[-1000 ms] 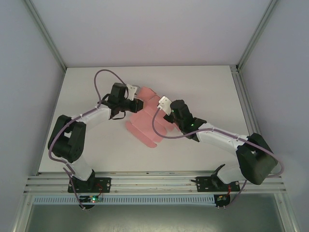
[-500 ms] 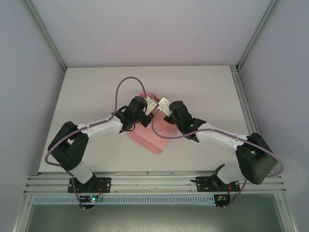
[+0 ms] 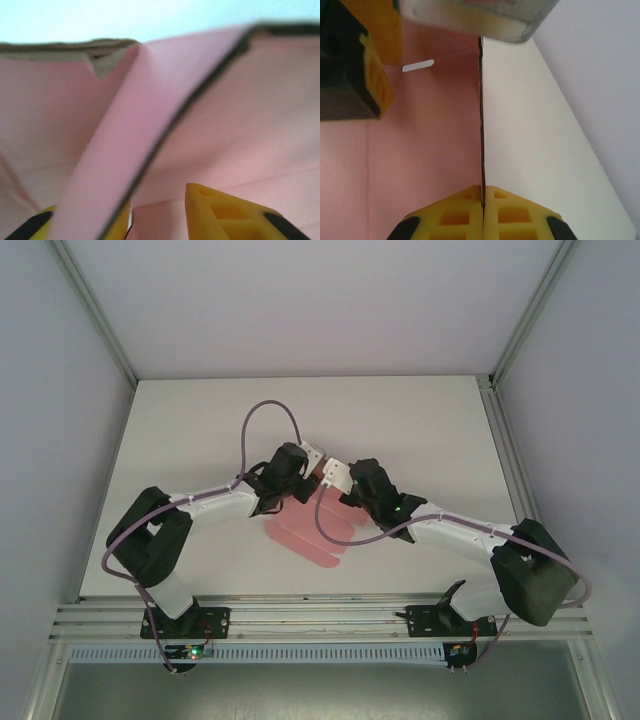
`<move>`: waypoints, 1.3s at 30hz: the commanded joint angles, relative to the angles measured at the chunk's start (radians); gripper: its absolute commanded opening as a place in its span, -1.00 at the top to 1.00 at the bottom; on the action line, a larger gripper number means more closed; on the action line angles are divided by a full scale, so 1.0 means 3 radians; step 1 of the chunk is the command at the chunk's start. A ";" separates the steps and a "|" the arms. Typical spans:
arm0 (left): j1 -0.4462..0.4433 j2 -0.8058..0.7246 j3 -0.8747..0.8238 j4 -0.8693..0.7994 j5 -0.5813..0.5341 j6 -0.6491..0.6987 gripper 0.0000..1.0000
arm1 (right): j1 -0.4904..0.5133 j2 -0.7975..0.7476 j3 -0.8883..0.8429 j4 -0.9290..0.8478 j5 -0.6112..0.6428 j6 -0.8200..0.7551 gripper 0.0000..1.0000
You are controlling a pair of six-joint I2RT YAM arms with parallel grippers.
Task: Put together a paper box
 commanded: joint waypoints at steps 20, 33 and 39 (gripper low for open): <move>0.1543 -0.0582 -0.0239 -0.0212 -0.0199 -0.1769 -1.00 | 0.0487 0.0556 -0.0277 0.1377 0.1144 -0.1940 1.00; 0.1607 0.0516 0.0322 -0.0020 0.1399 -0.1052 -1.00 | 0.0474 0.0670 -0.0373 0.1621 0.1084 -0.1742 1.00; 0.1530 0.0553 0.0091 0.0403 0.2299 -0.0837 -0.75 | 0.0462 0.0660 -0.0353 0.1556 0.1072 -0.1654 1.00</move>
